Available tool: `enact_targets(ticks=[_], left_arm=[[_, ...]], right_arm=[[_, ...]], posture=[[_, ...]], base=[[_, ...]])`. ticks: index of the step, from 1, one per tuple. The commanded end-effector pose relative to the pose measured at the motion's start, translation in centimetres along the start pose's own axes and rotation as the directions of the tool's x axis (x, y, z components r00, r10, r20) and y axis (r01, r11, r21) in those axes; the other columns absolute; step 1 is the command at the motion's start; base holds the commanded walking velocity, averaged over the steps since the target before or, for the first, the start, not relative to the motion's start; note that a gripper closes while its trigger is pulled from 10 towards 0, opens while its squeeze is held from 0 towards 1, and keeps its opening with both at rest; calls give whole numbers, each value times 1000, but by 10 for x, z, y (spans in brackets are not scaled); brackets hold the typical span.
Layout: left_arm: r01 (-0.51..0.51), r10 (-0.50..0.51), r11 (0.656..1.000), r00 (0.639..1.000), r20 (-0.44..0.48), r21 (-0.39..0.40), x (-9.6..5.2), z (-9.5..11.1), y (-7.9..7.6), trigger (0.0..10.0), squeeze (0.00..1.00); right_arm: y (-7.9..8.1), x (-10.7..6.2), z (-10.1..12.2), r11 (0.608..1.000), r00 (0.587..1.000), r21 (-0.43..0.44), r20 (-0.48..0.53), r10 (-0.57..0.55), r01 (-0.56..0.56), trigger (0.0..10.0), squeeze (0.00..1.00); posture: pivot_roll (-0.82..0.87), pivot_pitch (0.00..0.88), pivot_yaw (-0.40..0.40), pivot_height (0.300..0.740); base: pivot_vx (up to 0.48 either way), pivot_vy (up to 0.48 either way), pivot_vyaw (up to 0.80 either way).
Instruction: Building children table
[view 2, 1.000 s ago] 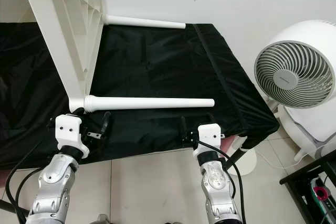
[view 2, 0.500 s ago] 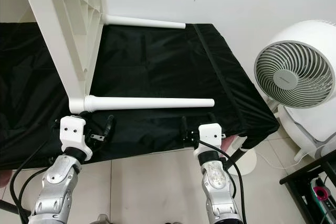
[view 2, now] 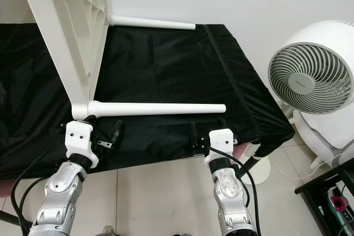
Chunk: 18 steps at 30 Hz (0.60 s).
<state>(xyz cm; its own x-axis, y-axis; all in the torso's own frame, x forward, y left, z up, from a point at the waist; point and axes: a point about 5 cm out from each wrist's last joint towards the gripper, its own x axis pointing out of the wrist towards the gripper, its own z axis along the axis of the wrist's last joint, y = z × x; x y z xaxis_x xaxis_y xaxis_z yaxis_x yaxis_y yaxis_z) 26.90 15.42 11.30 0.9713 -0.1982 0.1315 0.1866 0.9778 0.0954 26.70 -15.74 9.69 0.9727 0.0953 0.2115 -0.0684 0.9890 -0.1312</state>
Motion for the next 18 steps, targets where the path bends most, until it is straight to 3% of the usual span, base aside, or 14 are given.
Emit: enact_targets(ticks=[1,9,18], left_arm=[[-91,91,996,996,16,5,-1,3,7,10000,0],[-130,130,992,991,17,-5,-1,6,9,10000,0],[-235,234,972,970,66,5,6,21,35,10000,0]], right_arm=[[-4,1,1,1000,1000,-10,-1,-15,15,10000,0],[-3,1,1,1000,1000,-7,-1,-9,9,10000,0],[-4,2,2,1000,1000,-10,2,-5,5,10000,0]], posture=[[138,62,-47,740],[142,67,-48,740],[142,71,-53,740]], base=[[0,0,0],[0,0,0],[0,0,0]])
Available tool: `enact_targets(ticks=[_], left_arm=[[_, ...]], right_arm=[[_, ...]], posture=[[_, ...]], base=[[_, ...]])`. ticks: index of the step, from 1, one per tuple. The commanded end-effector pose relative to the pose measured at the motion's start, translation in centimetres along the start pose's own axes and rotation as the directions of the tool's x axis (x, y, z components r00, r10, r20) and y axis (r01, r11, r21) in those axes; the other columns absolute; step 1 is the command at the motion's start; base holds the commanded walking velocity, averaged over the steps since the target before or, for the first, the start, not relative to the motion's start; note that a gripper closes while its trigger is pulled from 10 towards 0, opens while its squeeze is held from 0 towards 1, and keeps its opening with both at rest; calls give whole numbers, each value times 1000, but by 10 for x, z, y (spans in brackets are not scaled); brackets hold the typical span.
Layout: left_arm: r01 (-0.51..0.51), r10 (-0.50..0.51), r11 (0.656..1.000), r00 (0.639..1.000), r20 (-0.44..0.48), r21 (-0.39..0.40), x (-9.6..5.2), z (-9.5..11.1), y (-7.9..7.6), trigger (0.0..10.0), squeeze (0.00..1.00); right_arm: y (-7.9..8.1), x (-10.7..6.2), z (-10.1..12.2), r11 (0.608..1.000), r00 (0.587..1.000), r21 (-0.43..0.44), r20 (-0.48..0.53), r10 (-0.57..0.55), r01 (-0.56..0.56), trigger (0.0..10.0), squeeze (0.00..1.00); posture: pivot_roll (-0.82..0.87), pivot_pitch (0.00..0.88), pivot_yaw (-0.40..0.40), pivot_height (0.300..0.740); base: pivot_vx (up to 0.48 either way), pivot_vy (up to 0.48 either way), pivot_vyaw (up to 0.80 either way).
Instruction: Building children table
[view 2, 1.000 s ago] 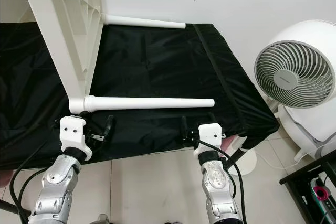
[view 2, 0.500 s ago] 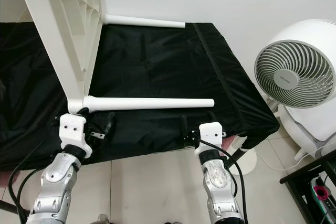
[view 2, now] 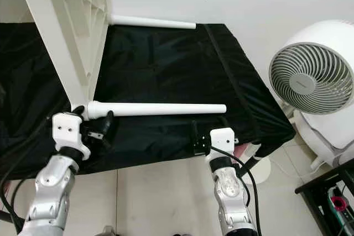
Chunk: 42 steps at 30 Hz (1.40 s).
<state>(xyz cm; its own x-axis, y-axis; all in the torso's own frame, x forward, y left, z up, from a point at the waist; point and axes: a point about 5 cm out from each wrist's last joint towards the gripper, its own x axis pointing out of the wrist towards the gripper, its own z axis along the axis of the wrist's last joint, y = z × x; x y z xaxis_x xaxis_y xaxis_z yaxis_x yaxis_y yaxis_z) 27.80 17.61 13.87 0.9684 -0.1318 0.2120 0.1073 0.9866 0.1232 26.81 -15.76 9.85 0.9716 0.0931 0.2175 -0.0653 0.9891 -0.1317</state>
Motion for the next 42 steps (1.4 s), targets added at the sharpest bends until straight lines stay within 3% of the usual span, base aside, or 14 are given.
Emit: enact_targets(ticks=[1,7,8,18,23,24,25,32,42], left_arm=[[-163,163,986,987,-15,-20,-1,-2,10,10000,0],[-130,130,991,992,-10,-23,-3,-2,5,10000,0],[-118,118,992,993,-4,-32,-5,-2,2,10000,1000],[-90,90,996,996,21,-12,-7,3,2,10000,1000],[-105,105,994,994,5,40,-9,2,4,10000,1000],[-119,120,992,993,-3,46,-10,0,5,10000,769],[-132,133,990,991,-9,50,-11,-1,7,10000,0],[-209,210,974,978,-3,87,-8,1,20,10000,0],[-250,251,966,968,-8,72,1,-1,27,10000,0]], right_arm=[[-3,1,1,1000,1000,-9,-3,-2,2,10000,0],[-4,2,2,1000,1000,-10,1,-3,3,10000,0],[-3,2,2,1000,1000,-9,3,-2,2,10000,0],[-4,3,2,1000,1000,-15,6,1,-1,10000,0],[-4,3,2,1000,1000,-15,5,2,-2,10000,0],[-4,3,2,1000,1000,-14,4,1,-1,10000,0],[-3,3,2,1000,1000,-14,4,2,-2,10000,0],[-1,4,2,1000,1000,-12,5,13,-13,10000,0],[-2,6,2,1000,1000,-13,9,13,-13,10000,0]], posture=[[142,71,-53,740],[143,70,-54,740],[143,68,-54,740],[146,67,-55,740],[149,63,-51,740],[149,62,-51,740],[149,62,-51,740],[155,52,-53,740],[148,41,-56,740]], base=[[0,0,0],[0,0,0],[0,0,0],[0,0,0],[0,0,0],[0,0,0],[0,0,0],[0,0,0],[0,0,0]])
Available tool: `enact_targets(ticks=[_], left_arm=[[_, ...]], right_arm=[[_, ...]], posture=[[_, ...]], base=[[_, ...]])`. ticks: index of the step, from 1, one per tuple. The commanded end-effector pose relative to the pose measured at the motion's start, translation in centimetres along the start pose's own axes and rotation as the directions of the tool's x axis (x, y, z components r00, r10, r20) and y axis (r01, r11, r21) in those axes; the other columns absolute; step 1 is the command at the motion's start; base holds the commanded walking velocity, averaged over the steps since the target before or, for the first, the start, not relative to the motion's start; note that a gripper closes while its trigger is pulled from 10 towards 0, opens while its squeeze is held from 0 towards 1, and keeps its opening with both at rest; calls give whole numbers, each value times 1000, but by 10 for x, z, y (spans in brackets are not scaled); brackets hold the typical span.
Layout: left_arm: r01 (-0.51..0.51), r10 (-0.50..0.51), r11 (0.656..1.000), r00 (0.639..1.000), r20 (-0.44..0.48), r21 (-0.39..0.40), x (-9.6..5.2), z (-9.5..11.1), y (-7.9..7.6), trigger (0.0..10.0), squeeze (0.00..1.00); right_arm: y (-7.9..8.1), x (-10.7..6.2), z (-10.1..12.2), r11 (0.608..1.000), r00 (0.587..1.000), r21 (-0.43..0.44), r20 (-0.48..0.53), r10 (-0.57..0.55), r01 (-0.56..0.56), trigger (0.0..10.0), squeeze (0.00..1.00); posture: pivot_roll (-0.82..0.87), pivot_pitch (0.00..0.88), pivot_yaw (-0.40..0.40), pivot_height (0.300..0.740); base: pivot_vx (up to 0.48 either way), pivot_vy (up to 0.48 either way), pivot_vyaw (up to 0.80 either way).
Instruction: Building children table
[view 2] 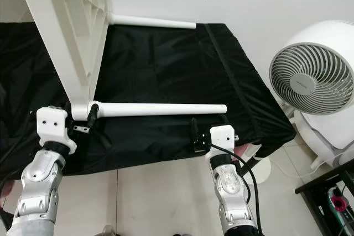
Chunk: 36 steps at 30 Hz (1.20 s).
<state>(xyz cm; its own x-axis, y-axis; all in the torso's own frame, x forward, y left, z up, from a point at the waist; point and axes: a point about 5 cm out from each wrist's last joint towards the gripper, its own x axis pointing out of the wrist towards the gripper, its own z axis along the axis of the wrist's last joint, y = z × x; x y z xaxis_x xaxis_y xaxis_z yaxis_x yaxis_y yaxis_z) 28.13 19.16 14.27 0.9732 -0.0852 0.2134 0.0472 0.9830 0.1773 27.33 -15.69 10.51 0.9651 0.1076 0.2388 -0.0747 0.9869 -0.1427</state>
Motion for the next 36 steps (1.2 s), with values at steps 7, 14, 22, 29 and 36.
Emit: enact_targets(ticks=[7,14,22,29,36], left_arm=[[-221,221,975,975,15,23,17,2,17,10000,0],[-206,205,979,977,56,14,44,15,19,10000,0],[-203,202,979,978,43,14,59,19,14,10000,0],[-211,211,977,978,1,23,77,24,2,10000,0],[-258,262,965,959,-110,55,87,20,-9,10000,0]], right_arm=[[-1,0,-2,1000,1000,-5,-10,2,-2,10000,0],[-3,0,-2,1000,1000,-10,-10,-10,10,10000,0],[-3,-1,-2,1000,1000,-9,-10,-17,17,10000,0],[-4,-1,-1,1000,1000,-12,-10,-26,26,10000,0],[-1,-4,6,1000,1000,1,6,-16,16,10000,0]], posture=[[139,35,-56,740],[122,38,-47,740],[115,46,-44,740],[107,57,-40,740],[92,69,-34,740]], base=[[0,0,0],[0,0,0],[0,0,0],[0,0,0],[0,0,0]])
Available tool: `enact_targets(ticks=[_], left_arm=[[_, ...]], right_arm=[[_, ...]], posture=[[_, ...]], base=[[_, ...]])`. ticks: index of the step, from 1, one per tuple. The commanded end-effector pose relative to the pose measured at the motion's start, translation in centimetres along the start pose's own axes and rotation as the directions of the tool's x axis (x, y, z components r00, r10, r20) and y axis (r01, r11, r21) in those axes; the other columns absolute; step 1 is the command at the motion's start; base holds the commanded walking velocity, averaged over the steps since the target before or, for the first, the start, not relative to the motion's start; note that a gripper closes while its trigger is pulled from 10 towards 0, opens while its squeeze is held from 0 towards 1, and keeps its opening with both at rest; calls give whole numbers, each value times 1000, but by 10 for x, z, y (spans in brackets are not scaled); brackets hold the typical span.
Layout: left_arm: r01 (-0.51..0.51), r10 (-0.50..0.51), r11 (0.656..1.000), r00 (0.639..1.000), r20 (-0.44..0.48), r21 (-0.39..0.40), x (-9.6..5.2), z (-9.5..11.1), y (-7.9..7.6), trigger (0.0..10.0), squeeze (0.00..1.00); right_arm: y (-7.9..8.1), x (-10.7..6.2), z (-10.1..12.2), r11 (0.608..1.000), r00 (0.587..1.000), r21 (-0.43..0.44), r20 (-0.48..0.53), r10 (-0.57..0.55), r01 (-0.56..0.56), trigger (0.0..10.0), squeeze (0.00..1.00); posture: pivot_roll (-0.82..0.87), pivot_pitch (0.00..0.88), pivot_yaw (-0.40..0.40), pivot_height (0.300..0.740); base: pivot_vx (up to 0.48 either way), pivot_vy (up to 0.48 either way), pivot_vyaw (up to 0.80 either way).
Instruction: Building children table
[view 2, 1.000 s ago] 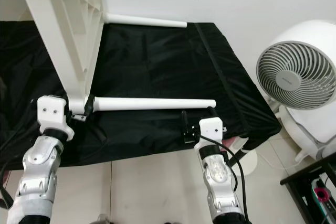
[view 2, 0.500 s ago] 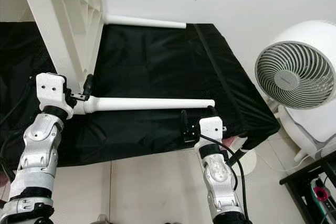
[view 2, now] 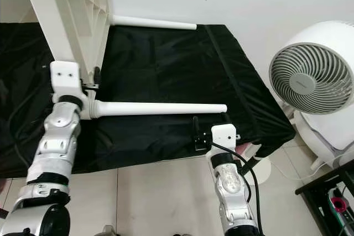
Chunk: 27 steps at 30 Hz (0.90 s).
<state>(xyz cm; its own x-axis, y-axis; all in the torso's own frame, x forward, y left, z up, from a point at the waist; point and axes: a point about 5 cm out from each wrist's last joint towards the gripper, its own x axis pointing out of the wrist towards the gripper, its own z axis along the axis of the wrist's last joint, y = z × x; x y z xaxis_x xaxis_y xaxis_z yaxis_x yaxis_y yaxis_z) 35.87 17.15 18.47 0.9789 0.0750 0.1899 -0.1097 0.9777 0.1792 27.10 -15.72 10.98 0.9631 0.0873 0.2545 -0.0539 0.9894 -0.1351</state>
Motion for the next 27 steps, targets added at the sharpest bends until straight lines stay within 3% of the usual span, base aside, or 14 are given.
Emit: enact_targets(ticks=[1,4,8,9,11,12,27], left_arm=[[-109,109,994,992,-64,12,1,-6,-1,10000,0],[-174,174,985,975,-138,16,4,-8,-1,10000,0],[-181,182,983,973,-141,20,4,-8,-1,10000,0],[-262,268,964,949,-168,53,3,-9,7,3098,0],[-329,338,941,922,-189,80,3,-10,13,3098,0],[-337,345,939,921,-181,73,3,-9,13,0,0],[-417,427,904,886,-178,96,-3,1,34,0,0]], right_arm=[[0,-3,1,1000,1000,-2,-7,6,-6,10000,0],[10,-5,8,998,998,7,12,56,-56,10000,0],[12,-6,10,998,998,7,15,65,-65,10000,0],[18,-7,14,997,996,17,24,80,-81,10000,0],[21,-8,16,996,996,24,27,86,-87,10000,0],[21,-8,16,996,996,26,26,88,-88,10000,0],[30,-14,17,993,995,53,3,104,-104,10000,0]], posture=[[92,69,-34,740],[84,79,-29,740],[84,79,-29,740],[90,102,-27,740],[90,102,-27,740],[94,107,-26,740],[134,145,-26,740]], base=[[0,0,0],[0,0,0],[0,0,0],[0,0,0],[0,0,0],[0,0,0],[0,0,0]])
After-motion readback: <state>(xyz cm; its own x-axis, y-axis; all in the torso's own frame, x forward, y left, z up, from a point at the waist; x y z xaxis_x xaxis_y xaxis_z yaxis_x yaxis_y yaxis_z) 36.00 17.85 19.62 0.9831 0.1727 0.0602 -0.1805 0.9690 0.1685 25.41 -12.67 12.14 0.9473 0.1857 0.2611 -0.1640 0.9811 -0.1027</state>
